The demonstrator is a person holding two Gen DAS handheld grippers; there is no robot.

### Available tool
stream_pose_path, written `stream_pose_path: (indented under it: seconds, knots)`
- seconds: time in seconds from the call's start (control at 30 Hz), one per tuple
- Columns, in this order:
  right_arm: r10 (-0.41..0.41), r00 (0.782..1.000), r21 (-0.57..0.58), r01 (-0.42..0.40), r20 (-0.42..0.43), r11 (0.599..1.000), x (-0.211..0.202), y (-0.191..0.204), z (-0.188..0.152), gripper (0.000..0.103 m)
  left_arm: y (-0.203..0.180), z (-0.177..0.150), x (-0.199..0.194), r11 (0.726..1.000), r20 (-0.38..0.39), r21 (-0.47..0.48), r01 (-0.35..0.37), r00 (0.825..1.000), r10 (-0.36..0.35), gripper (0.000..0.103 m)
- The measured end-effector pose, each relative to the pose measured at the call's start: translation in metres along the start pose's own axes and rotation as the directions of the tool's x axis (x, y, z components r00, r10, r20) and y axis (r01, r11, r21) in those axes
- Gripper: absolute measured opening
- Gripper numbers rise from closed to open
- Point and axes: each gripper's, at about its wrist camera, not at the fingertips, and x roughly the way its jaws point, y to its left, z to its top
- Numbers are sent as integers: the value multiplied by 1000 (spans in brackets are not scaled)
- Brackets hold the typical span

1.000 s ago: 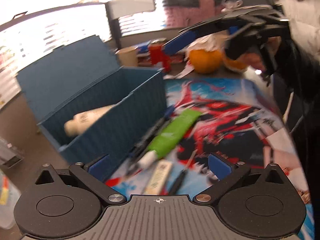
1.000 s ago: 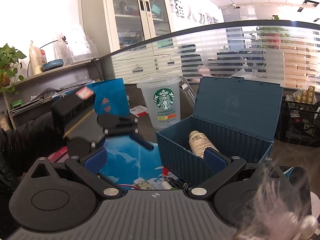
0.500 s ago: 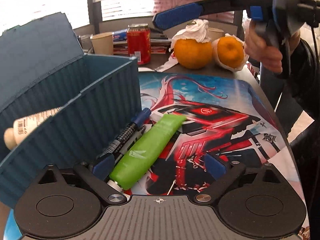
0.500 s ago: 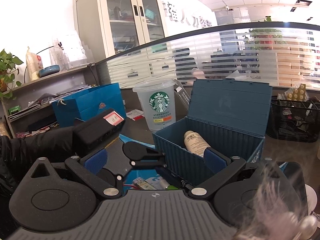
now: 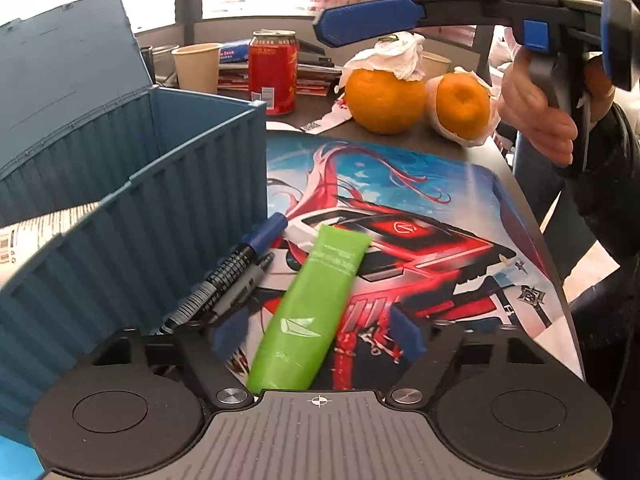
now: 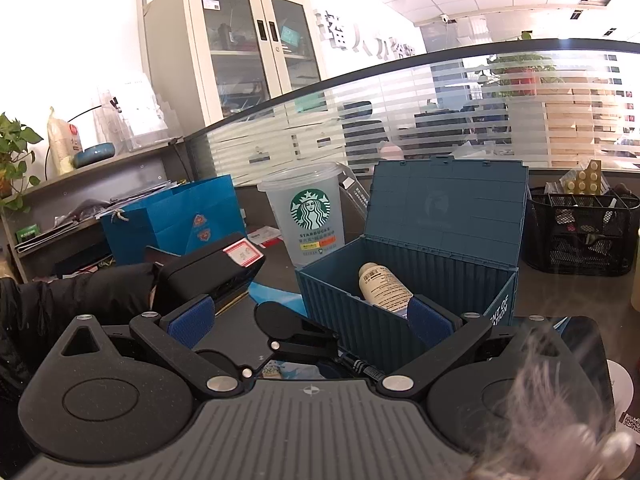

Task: Organize rigid objects
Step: 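Move the left gripper to the green tube and close on it, then lift the green tube with the left gripper and lower it into the box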

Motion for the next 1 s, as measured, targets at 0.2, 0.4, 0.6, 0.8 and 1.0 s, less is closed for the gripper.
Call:
stream_pose_path:
  seconds: [0.2, 0.4, 0.6, 0.8, 1.0]
  knots:
    - [-7, 1000, 4, 7, 8, 1000, -5, -3, 0, 103, -3, -4, -3, 999, 6, 34, -24, 1000, 24, 58]
    - [-2, 1000, 4, 2, 1, 1000, -1, -3, -1, 103, -7, -7, -7, 996, 21, 30, -78, 997, 78, 36]
    - [-2, 1000, -2, 2, 3, 1000, 1, -2, 3, 103, -13, -11, -13, 994, 29, 20, -104, 994, 104, 29]
    - [0, 1000, 2, 0, 7, 1000, 2, -4, 4, 103, -17, -13, -23, 993, 47, 15, -118, 992, 117, 29]
    - [-2, 1000, -4, 2, 6, 1000, 2, -3, 5, 103, -23, -7, -37, 992, 62, 45, -115, 992, 112, 29]
